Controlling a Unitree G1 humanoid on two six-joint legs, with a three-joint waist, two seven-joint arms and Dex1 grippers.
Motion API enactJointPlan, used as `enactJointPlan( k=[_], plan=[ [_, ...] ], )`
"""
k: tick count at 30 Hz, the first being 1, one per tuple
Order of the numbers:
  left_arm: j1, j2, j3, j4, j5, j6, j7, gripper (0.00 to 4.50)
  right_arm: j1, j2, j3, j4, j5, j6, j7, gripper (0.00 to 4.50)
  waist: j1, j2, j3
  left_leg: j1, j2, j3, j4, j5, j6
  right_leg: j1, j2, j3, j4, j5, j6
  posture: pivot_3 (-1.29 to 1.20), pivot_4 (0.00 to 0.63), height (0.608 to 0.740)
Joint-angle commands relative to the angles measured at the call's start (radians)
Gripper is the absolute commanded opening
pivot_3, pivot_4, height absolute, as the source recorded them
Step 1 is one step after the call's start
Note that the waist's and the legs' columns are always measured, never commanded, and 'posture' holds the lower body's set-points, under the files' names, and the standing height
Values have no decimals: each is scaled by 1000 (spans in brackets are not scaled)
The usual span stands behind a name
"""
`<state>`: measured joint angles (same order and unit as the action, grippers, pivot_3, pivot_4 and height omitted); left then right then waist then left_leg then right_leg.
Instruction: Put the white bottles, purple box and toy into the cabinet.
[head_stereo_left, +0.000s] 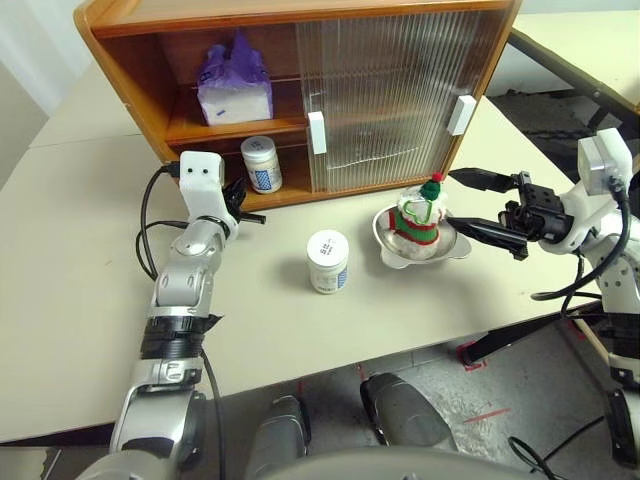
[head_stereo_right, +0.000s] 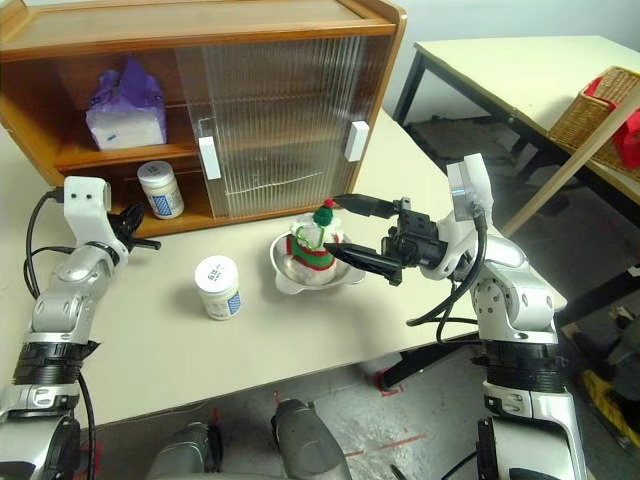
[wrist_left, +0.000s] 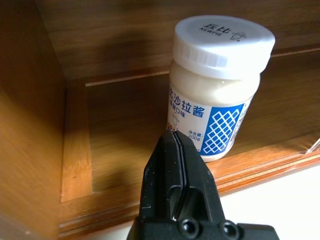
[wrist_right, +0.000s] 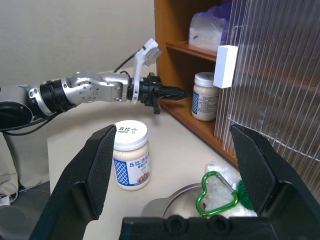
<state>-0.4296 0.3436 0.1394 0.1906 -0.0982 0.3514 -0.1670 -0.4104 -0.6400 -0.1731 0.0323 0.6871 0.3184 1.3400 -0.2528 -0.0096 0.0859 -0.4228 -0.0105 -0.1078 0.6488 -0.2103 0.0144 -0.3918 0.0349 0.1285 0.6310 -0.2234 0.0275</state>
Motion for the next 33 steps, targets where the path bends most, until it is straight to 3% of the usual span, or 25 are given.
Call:
enactJointPlan(
  k=[1,33],
  plan=[
    [-34,-9,-9,69,27,-21,23,31,7,3,10,-2,-15,-15,-3,4500,0,0,0,0,0,0,0,0,0,0,0,0,0,0,0,-329,93,740],
    [-253,-34,-53,416,37,-191,-68,31,31,3,-3,-48,-4,-12,-51,4500,-20,0,0,-1,1,3,9,-1,3,2,1,-1,1,-2,12,-373,86,740]
  ],
)
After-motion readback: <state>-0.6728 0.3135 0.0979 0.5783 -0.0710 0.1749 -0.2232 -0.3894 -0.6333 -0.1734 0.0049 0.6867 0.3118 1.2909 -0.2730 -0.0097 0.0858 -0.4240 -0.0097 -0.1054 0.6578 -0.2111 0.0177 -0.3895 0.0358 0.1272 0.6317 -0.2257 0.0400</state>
